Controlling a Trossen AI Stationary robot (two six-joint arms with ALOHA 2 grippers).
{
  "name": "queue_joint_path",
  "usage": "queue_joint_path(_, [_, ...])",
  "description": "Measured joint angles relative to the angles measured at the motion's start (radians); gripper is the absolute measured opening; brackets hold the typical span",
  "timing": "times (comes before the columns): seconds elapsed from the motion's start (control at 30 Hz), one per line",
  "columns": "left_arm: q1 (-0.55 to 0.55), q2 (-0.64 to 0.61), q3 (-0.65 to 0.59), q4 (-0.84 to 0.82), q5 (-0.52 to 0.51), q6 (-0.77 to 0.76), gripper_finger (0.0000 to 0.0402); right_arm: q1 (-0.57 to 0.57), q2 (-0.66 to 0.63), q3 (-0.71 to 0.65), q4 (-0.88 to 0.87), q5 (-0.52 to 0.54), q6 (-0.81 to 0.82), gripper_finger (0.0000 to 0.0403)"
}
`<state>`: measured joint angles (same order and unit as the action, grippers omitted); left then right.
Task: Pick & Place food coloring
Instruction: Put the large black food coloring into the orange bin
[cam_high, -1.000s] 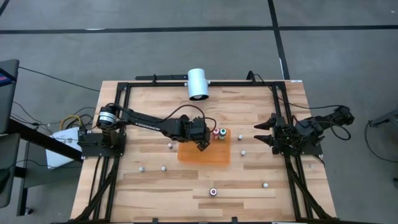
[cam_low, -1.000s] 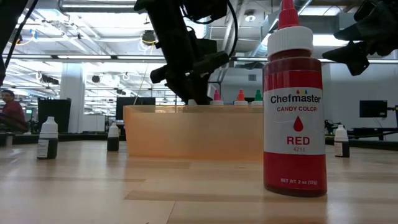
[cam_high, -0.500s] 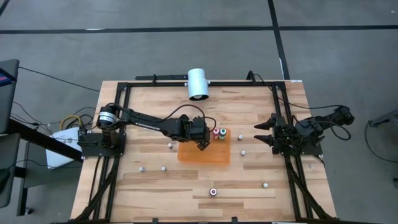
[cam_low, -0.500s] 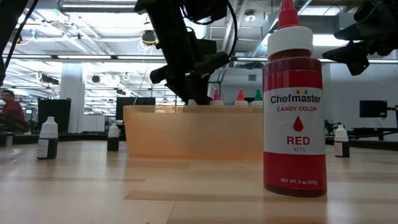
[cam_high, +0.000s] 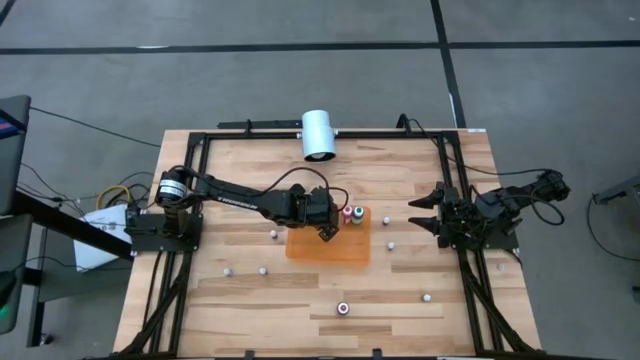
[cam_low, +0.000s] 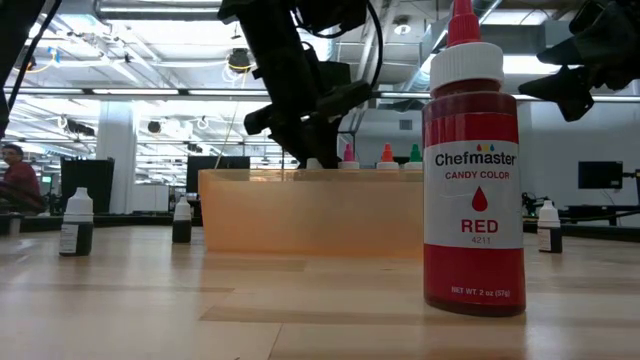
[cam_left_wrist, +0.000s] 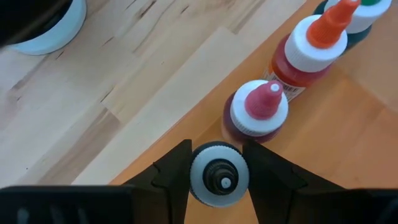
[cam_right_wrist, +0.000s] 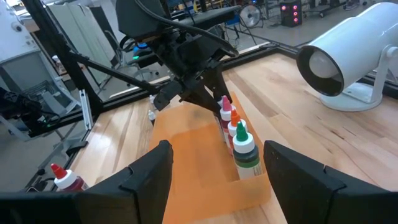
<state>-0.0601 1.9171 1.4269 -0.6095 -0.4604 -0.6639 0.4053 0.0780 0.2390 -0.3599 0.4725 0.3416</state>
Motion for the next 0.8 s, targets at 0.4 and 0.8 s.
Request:
queue_joint_path(0.4, [0.000, 0.000, 0.000, -0.002, 0.001, 0.000, 0.0131, 0.000, 0.000, 0.000, -0.001, 0.000, 0.000, 0.0240])
queue_joint_path(0.8, [0.000, 0.000, 0.000, -0.002, 0.001, -0.024, 0.0131, 0.000, 0.000, 0.000, -0.001, 0.000, 0.000, 0.0240])
